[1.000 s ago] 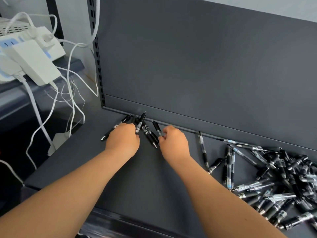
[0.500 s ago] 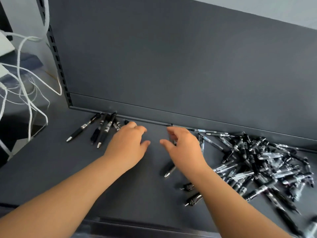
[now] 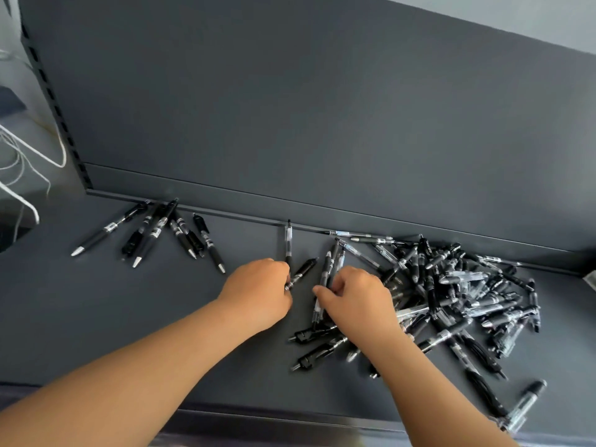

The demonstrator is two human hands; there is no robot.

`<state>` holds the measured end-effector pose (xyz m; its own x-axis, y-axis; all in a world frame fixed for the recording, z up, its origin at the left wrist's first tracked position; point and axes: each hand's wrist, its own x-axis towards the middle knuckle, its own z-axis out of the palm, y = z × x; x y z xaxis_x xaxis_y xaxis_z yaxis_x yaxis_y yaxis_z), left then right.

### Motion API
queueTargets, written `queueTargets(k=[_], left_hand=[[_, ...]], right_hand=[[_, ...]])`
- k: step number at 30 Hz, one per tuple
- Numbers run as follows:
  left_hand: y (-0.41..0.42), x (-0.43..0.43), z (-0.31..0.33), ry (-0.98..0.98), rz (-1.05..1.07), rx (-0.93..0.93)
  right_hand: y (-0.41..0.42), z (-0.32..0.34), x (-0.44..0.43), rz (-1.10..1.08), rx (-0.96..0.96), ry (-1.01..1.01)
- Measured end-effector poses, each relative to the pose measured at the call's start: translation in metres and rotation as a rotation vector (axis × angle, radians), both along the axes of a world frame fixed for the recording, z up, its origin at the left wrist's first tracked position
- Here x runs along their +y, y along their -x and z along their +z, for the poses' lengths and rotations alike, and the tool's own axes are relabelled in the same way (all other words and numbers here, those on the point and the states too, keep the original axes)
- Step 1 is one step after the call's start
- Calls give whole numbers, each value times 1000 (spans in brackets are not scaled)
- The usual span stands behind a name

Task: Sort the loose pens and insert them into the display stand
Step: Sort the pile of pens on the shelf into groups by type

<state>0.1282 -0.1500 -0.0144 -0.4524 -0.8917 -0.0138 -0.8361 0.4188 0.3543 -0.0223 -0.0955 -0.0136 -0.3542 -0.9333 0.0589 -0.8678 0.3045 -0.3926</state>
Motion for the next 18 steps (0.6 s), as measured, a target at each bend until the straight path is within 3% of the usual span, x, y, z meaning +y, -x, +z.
queueTargets(k=[4, 7, 13, 18], left_hand=[[-3, -1, -1, -23, 56, 67], [-13, -4, 0, -109, 130, 200], [-43, -12, 6, -254, 271, 489], [-60, -23, 12, -257, 342, 534]], right_hand=[[-10, 2, -6, 16, -20, -87], [-9, 9, -10, -13, -145, -111], [-1, 20, -17, -12, -449, 40], [-10, 20, -30, 30, -600, -17]])
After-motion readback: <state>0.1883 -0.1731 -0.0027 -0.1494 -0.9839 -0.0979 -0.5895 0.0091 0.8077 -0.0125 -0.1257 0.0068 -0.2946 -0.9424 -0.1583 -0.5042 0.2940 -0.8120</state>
